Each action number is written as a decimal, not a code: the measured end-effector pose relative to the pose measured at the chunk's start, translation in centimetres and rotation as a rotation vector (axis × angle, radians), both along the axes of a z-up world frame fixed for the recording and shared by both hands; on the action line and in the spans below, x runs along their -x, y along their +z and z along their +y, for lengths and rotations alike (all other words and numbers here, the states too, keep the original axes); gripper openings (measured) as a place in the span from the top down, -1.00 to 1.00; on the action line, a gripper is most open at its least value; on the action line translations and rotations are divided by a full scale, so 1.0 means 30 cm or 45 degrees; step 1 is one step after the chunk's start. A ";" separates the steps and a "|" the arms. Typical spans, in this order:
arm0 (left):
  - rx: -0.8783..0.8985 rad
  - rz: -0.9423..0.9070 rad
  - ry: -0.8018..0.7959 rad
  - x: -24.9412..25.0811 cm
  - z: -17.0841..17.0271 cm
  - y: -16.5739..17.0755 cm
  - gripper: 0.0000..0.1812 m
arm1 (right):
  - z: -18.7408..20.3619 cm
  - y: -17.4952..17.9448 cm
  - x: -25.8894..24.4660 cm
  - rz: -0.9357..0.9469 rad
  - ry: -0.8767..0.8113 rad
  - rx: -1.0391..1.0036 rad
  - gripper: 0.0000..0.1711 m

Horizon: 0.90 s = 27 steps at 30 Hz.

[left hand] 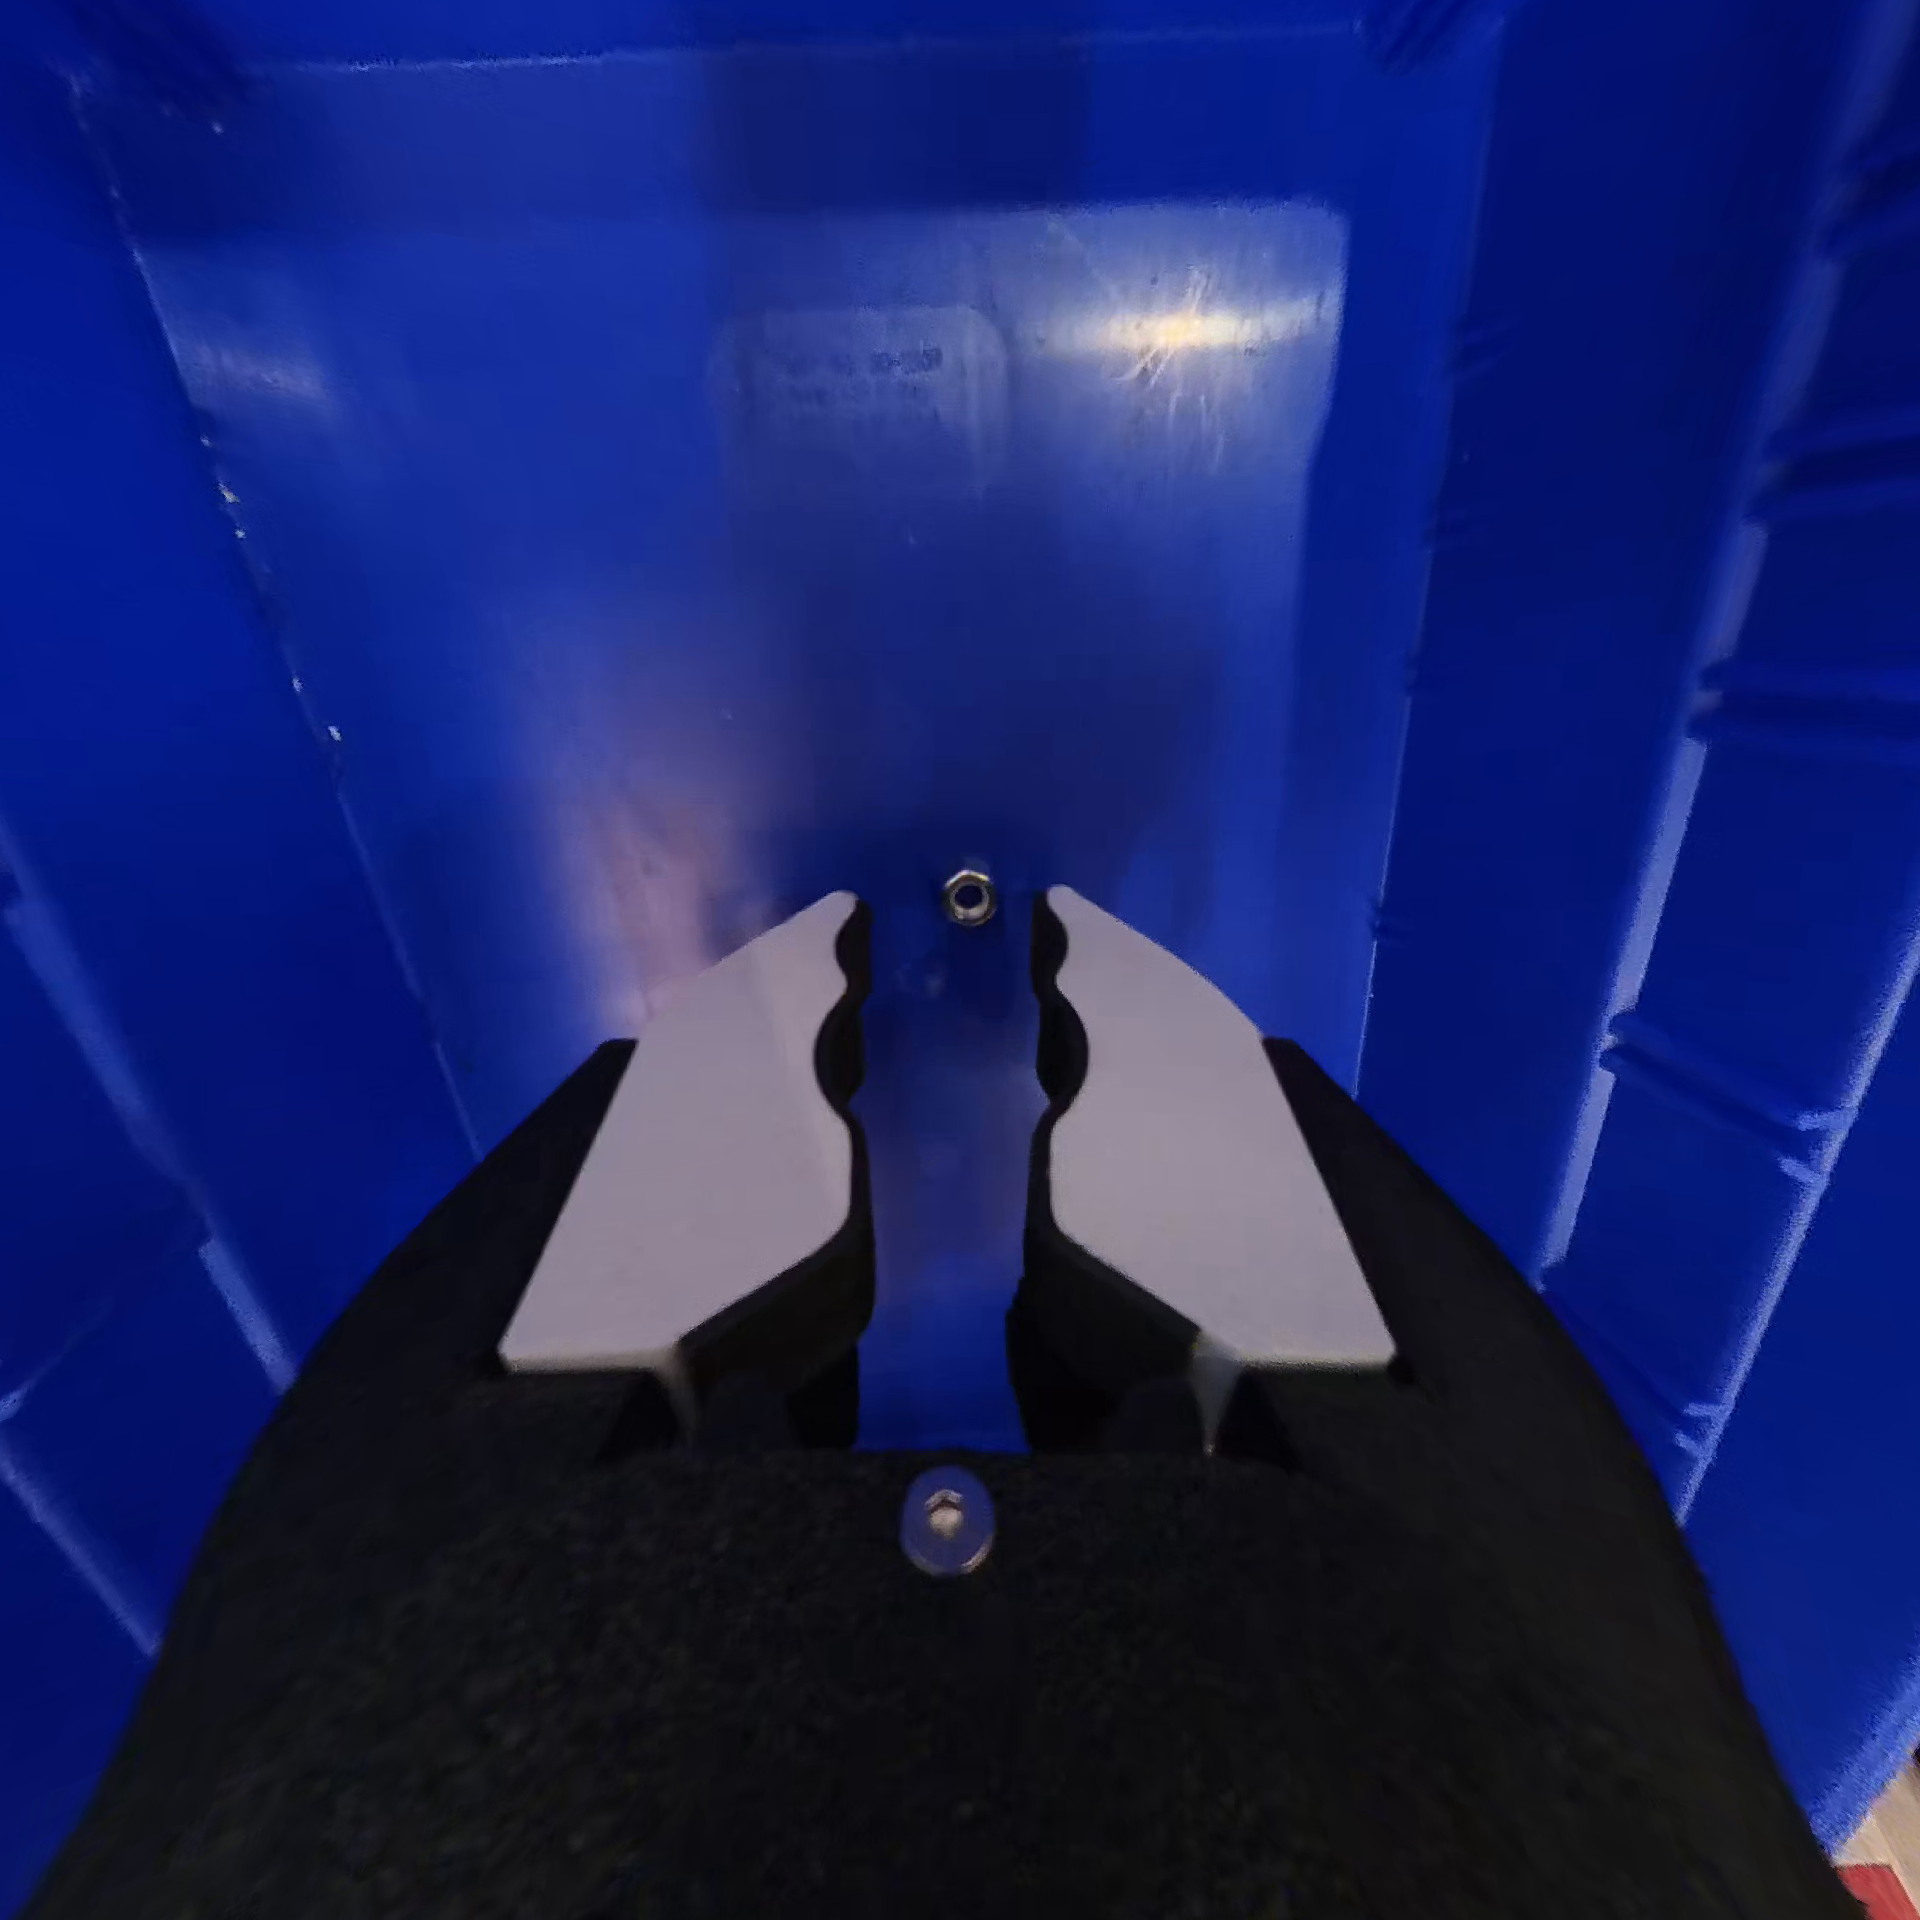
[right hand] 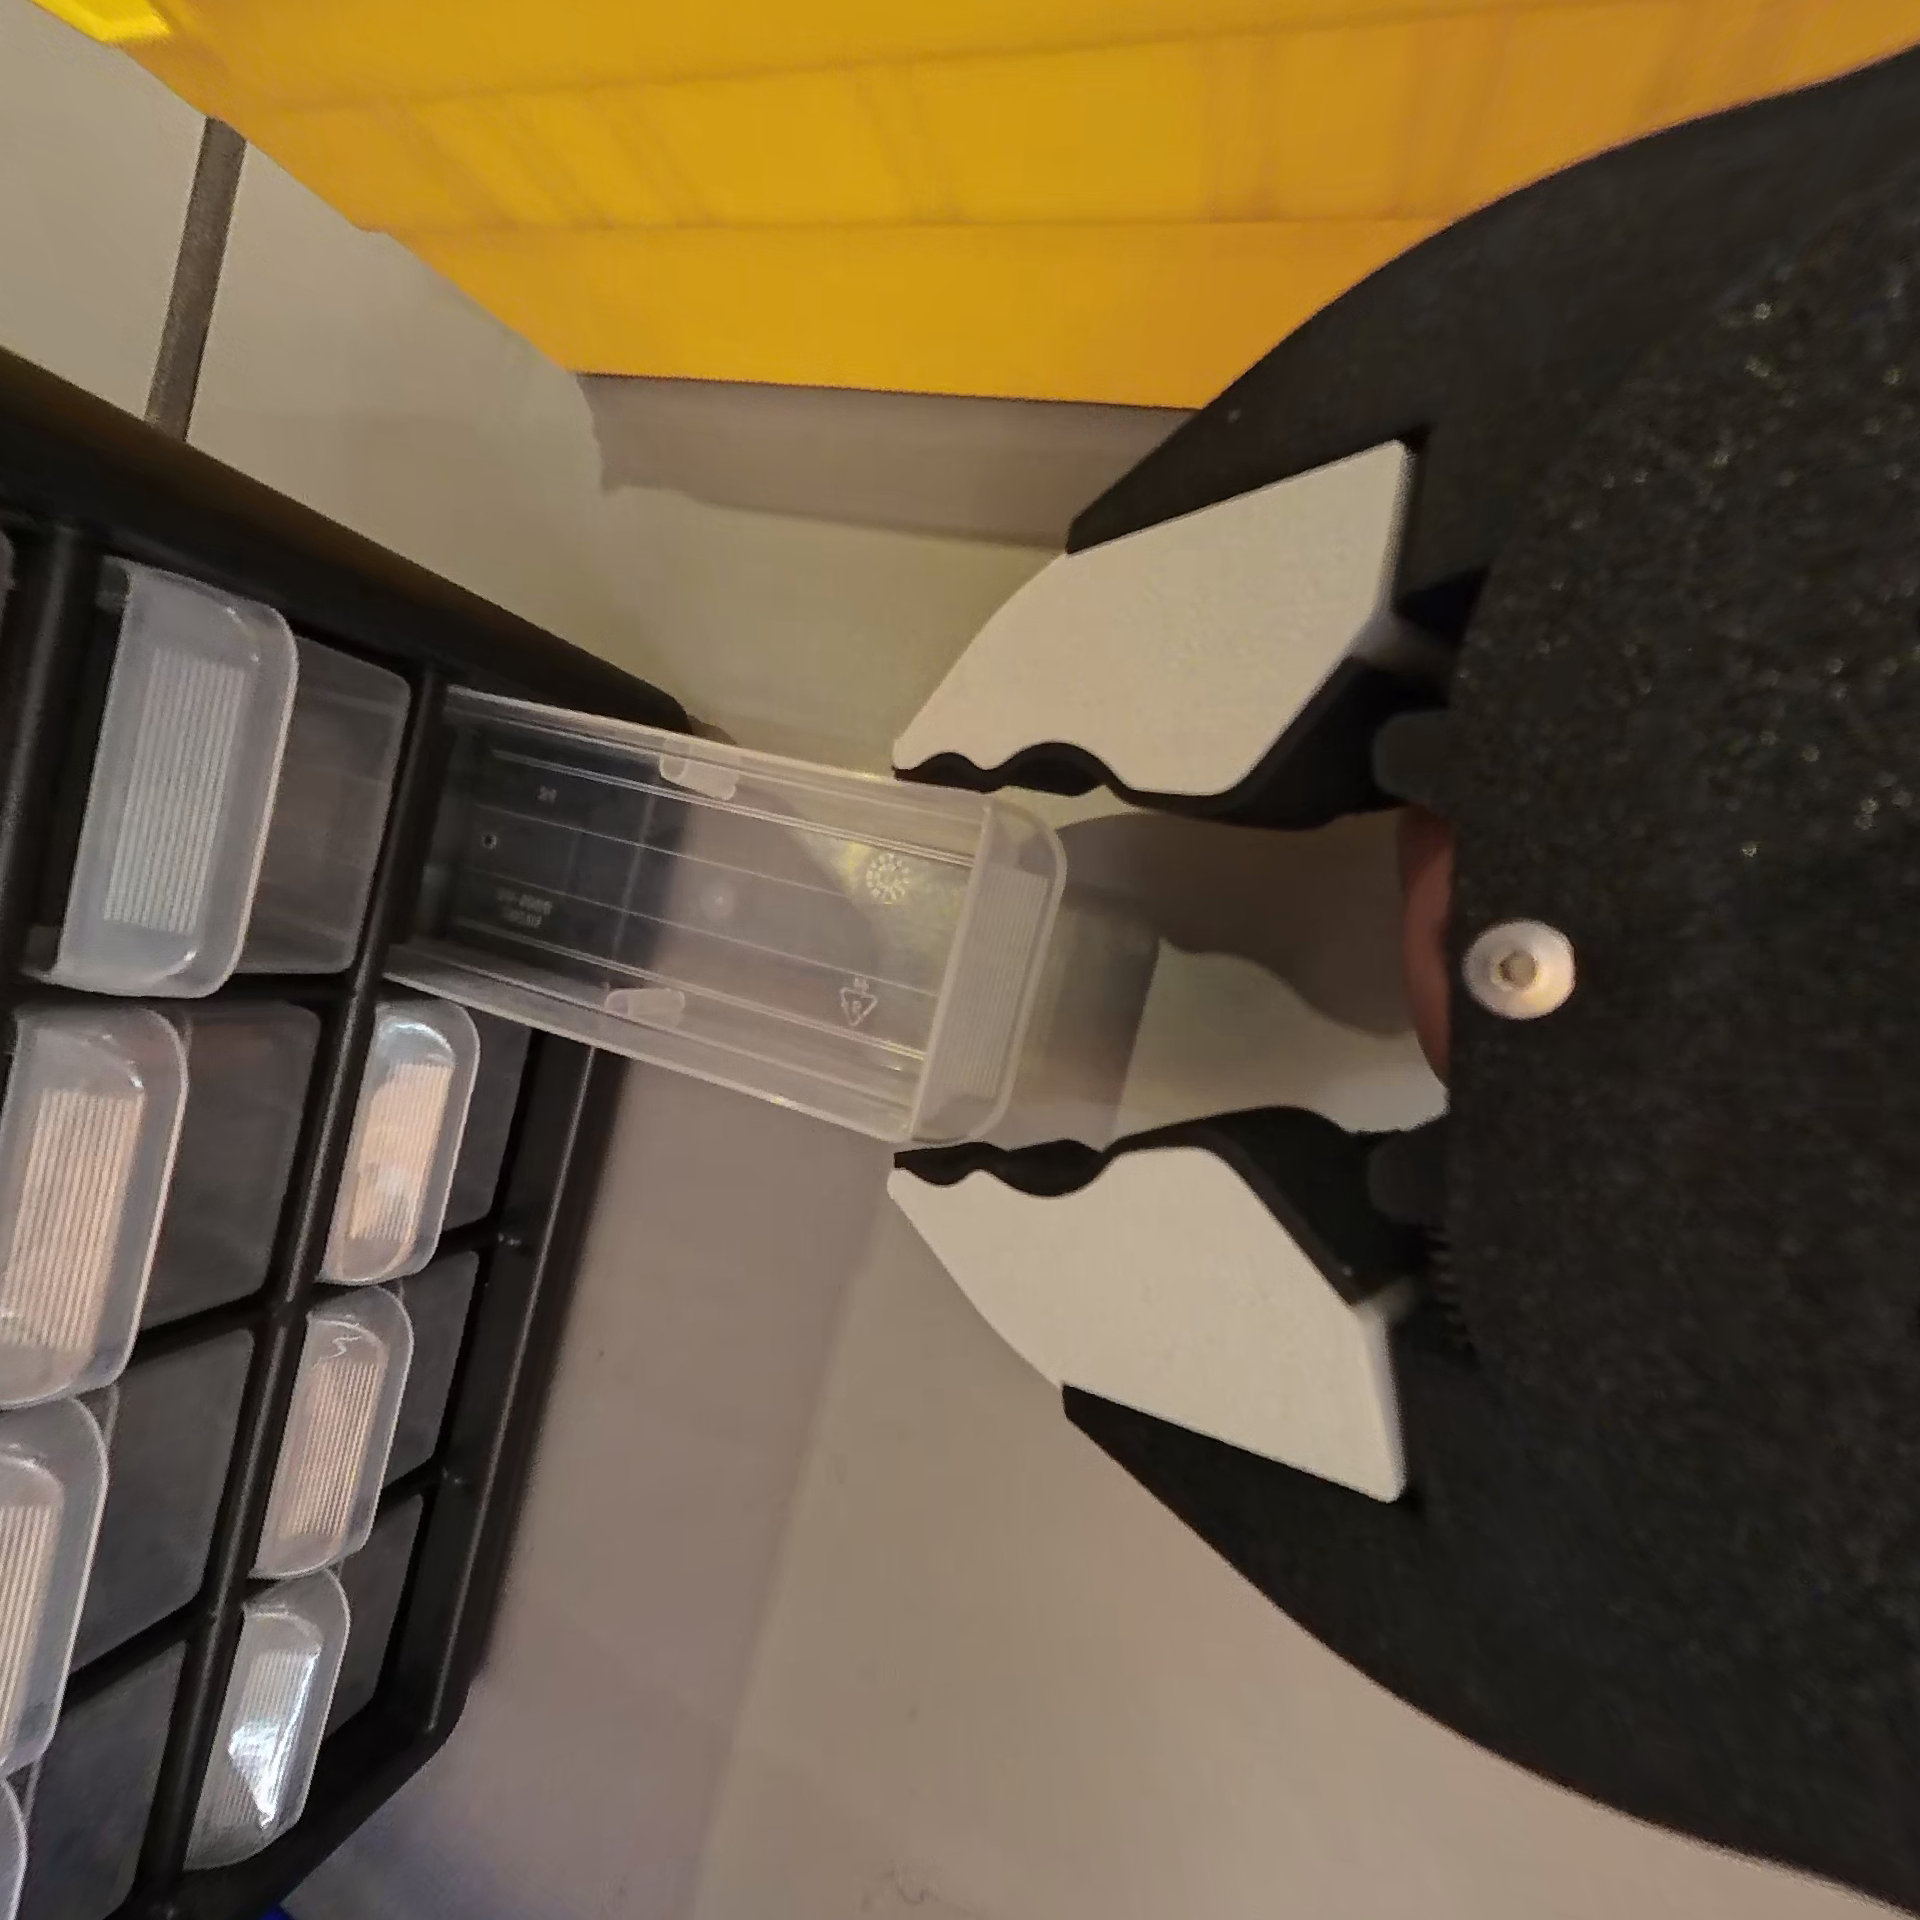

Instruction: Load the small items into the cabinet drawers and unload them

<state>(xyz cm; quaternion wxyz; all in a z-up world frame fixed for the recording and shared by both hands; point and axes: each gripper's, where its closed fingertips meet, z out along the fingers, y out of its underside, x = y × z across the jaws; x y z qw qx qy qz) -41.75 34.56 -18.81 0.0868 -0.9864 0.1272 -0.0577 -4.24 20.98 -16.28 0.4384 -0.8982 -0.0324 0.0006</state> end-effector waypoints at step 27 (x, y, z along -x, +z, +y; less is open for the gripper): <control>-0.468 -0.396 -1.017 -0.774 -0.358 0.557 0.89 | -0.040 -0.008 0.003 0.010 0.018 0.020 0.24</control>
